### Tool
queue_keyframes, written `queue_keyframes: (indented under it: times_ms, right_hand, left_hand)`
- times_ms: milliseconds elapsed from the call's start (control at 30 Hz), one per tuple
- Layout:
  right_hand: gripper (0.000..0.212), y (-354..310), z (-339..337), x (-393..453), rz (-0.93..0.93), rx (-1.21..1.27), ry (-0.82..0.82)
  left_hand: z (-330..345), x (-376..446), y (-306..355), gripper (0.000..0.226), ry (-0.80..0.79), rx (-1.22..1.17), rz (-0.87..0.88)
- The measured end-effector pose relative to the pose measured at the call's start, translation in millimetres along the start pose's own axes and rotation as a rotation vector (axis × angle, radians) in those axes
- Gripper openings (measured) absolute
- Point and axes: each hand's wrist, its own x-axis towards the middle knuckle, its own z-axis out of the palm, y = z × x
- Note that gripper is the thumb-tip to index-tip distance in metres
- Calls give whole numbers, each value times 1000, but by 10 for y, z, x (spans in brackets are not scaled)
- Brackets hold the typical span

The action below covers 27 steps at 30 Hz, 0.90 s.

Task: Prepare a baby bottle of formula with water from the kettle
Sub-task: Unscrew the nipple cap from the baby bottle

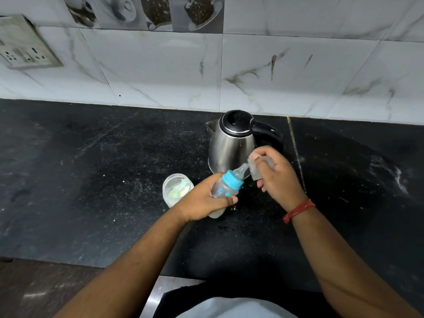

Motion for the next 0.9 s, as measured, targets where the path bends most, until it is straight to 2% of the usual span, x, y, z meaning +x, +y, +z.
queue_keyframes:
  times_ms: [133, 200, 333, 500, 667, 733, 800, 900]
  right_hand:
    - [4, 186, -191, 51, 46, -73, 93]
    - [17, 405, -251, 49, 78, -280, 95]
    - [35, 853, -277, -83, 117, -672, -18]
    - [46, 1205, -262, -227, 121, -906, -82]
    - [58, 1381, -296, -274, 167, -982, -140]
    - [65, 1343, -294, -272, 146, -1065, -77]
    - [60, 1212, -291, -237, 52, -1082, 53]
    - [43, 891, -234, -141, -94, -763, 177]
  left_hand:
    - [-39, -9, -15, 52, 122, -37, 37]
    - [-57, 0, -18, 54, 160, -57, 60]
    - [-47, 11, -21, 53, 179, -38, 89]
    - [5, 34, -50, 54, 166, -34, 82]
    - [28, 57, -60, 56, 165, -11, 77]
    - [38, 62, -50, 57, 182, 3, 75]
    - [52, 63, -31, 56, 207, 13, 68]
    - [75, 72, -16, 51, 236, 37, 49]
